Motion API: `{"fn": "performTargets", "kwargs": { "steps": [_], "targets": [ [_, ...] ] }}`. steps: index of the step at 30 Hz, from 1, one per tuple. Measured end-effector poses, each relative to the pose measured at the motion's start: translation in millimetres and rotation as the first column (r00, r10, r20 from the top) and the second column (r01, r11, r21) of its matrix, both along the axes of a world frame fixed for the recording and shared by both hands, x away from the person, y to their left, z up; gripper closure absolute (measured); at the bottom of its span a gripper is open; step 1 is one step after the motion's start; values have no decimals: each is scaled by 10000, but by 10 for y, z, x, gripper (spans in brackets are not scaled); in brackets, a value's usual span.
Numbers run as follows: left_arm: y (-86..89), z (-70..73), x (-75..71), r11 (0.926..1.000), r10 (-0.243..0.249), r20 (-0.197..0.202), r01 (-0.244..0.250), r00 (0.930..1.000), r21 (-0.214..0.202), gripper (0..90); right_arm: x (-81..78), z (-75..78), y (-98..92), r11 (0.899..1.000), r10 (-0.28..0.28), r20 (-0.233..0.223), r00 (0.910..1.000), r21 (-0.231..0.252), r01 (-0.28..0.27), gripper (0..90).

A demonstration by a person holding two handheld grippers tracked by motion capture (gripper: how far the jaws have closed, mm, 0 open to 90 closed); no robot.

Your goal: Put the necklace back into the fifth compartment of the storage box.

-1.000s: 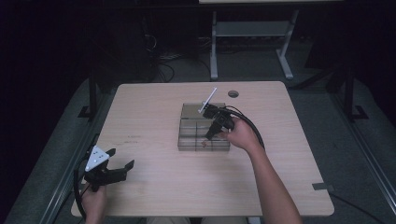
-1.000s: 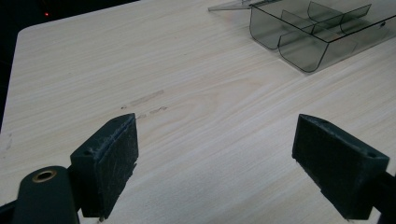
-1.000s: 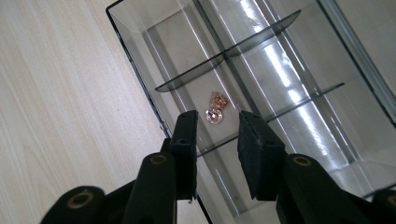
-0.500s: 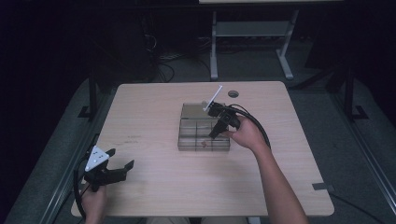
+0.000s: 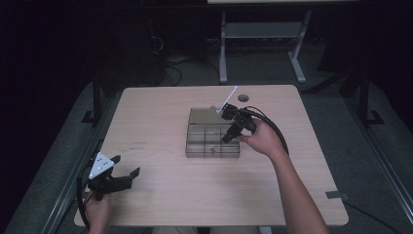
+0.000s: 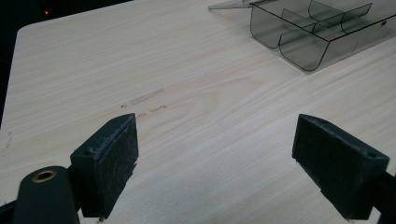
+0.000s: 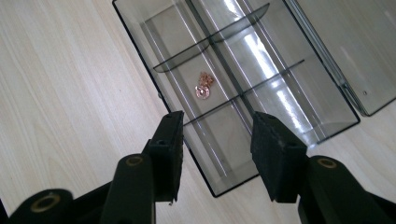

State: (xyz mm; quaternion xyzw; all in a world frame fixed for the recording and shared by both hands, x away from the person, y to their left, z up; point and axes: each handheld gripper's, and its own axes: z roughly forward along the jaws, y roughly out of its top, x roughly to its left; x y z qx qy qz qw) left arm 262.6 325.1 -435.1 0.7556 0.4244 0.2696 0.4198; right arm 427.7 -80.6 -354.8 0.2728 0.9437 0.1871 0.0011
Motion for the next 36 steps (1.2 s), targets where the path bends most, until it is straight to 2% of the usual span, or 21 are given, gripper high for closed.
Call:
{"fn": "performTargets", "kwargs": {
  "steps": [12,25,36],
  "targets": [
    [-11,-1,4,10000,-27,-16,27,10000,54,142,-106,60,-180,9996,-260,284,9993,-55,262,479],
    [-17,-3,3,10000,9,-23,-9,10000,66,142,-189,84,-469,9965,-809,168,9966,222,806,431],
    [-17,-3,2,10000,38,-19,-38,10000,80,142,-282,144,-634,9944,-1032,348,9940,251,1024,397]
  ]
}}
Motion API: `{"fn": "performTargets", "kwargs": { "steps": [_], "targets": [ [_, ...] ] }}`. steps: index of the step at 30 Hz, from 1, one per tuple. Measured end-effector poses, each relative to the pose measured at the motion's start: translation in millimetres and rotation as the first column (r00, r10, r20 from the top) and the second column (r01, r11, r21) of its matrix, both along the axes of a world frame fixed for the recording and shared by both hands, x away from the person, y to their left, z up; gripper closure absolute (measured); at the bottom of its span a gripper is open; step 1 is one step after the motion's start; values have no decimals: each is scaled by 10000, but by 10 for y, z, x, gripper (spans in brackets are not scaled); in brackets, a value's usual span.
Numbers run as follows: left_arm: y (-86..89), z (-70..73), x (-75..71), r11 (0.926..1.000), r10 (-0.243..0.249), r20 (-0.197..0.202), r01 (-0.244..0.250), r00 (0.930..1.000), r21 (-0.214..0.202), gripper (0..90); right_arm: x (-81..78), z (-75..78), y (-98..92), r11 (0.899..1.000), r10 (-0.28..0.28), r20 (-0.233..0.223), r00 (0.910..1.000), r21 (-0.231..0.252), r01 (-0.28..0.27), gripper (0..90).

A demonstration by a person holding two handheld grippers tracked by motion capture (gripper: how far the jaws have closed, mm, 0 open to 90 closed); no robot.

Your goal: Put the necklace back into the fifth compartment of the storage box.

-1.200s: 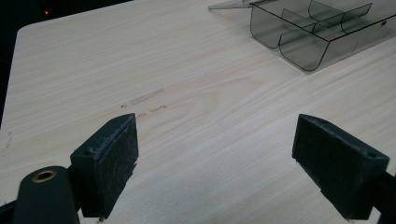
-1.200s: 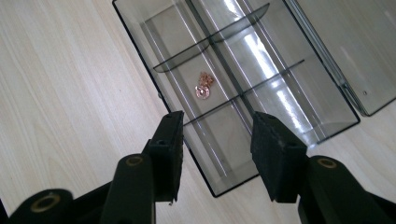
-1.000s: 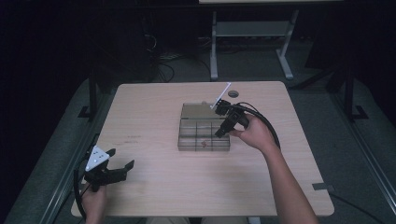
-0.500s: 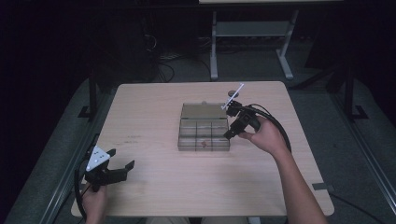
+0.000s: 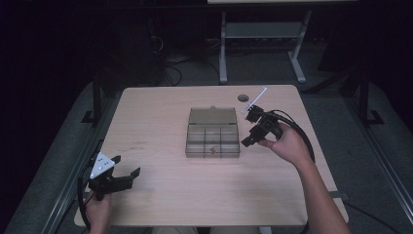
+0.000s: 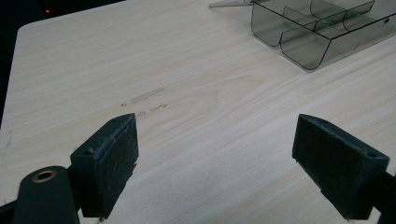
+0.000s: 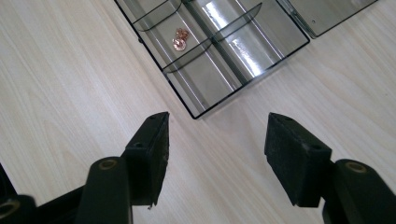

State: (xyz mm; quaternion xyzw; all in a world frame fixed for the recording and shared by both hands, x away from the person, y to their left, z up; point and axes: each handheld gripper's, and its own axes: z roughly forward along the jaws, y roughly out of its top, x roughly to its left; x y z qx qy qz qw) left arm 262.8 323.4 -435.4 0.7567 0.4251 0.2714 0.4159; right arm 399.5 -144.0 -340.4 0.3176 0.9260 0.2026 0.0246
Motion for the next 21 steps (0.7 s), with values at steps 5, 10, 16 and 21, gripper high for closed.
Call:
{"fn": "performTargets", "kwargs": {
  "steps": [5,10,16,21],
  "targets": [
    [-10,0,2,10000,24,-30,-24,10000,-1,142,-30,28,-54,9999,-92,48,9999,61,92,395],
    [-9,-3,3,10000,18,-46,-18,10000,-25,142,-75,35,-127,9998,-174,155,9997,50,174,387],
    [-2,-3,3,10000,0,-25,0,10000,-3,142,-102,22,-201,9993,-362,108,9993,16,362,374],
    [-1,-2,3,10000,0,-23,0,10000,12,142,-151,23,-276,9990,-445,110,9989,6,445,371]
  ]
}}
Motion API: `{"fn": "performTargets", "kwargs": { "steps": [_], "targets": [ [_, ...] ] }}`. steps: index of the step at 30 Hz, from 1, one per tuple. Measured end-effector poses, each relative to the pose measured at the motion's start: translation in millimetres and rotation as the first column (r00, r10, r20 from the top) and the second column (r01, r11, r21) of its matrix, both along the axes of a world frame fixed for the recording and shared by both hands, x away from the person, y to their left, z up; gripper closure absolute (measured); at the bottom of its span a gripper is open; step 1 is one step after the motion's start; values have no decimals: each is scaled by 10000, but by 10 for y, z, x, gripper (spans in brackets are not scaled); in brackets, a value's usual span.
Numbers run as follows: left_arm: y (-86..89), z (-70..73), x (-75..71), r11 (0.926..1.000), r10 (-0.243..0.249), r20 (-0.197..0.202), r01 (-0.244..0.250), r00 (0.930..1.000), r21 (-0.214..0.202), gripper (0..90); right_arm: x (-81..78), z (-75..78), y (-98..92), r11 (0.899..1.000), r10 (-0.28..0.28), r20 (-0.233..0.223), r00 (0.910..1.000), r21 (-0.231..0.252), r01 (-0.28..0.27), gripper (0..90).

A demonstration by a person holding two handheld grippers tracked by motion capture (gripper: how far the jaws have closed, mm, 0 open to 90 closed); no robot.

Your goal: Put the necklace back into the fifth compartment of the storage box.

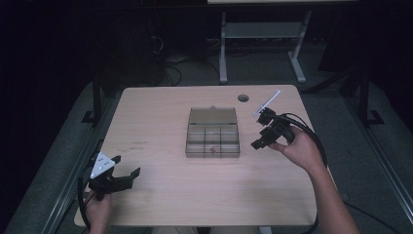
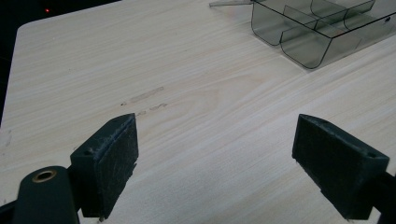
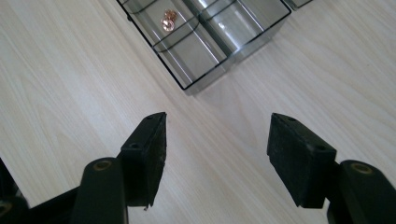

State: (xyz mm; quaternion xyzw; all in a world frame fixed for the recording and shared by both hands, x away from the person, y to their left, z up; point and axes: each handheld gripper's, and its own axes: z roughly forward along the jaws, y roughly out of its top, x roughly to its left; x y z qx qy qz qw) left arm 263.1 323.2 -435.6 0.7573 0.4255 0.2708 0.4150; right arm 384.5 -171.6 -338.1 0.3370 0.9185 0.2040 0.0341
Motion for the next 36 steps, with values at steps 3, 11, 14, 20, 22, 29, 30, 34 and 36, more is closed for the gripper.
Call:
{"fn": "performTargets", "kwargs": {
  "steps": [3,11,14,20,22,29,30,34,36],
  "targets": [
    [-4,-3,0,10000,10,-26,-10,10000,-15,142,-33,-16,-58,9999,-121,8,9999,61,121,365],
    [-10,-6,2,10000,25,-22,-25,10000,-17,142,-103,-82,-186,9995,-313,-28,9995,82,313,356],
    [-11,-5,0,10000,32,-34,-32,10000,-5,142,-130,-98,-234,9992,-360,-58,9993,156,361,356],
    [-10,-2,-2,10000,29,-48,-29,10000,18,142,-186,-146,-307,9987,-465,-61,9989,201,466,353],
    [-11,-4,-1,10000,24,-44,-24,10000,14,142,-203,-161,-334,9985,-498,-59,9987,228,499,351],
    [-15,-6,-1,10000,37,-70,-37,10000,3,142,-265,-226,-439,9970,-706,-88,9975,315,709,351],
    [-15,-6,-1,10000,37,-70,-37,10000,3,142,-276,-234,-456,9966,-740,-109,9972,341,744,351],
    [-17,-7,-1,10000,9,-76,-8,10000,48,142,-316,-266,-522,9958,-825,-78,9966,386,827,350],
    [-18,-8,2,10000,-10,-70,10,10000,66,142,-339,-281,-553,9950,-907,-86,9958,403,910,349]
  ]
}}
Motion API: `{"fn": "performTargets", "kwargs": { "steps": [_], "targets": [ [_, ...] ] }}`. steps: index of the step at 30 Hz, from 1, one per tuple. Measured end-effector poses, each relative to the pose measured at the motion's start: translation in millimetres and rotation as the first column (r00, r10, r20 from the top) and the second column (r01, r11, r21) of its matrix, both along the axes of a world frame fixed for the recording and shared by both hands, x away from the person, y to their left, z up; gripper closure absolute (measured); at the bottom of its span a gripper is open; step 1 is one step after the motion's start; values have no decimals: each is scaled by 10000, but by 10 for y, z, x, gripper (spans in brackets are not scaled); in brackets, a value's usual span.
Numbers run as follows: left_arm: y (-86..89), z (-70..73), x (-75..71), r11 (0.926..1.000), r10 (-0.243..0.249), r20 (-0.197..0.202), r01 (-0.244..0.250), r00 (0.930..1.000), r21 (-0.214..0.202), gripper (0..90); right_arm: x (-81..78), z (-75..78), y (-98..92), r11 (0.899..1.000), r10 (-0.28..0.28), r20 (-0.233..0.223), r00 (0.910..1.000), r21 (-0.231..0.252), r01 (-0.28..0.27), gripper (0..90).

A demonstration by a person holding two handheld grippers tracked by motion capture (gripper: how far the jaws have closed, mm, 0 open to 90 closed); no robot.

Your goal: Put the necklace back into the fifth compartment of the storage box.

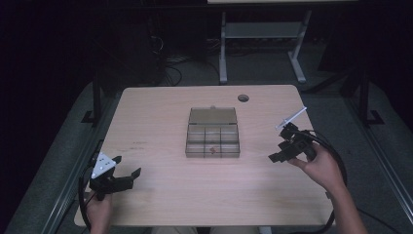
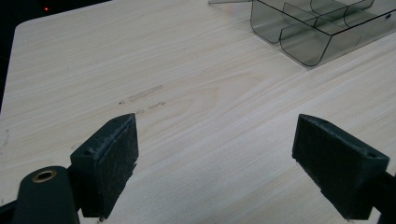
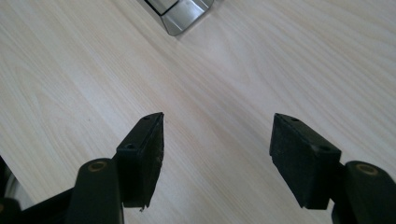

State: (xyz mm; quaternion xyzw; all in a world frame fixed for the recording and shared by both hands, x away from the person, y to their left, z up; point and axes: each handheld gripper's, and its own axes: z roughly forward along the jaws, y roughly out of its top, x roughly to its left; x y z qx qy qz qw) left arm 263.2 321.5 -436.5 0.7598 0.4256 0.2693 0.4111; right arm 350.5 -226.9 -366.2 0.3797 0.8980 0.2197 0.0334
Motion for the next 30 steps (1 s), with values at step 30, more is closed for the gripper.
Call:
{"fn": "performTargets", "kwargs": {
  "steps": [30],
  "targets": [
    [-8,-11,-6,10000,-59,-71,59,10000,-58,142,-424,-352,-347,9972,-615,-77,9981,415,617,326]
  ]
}}
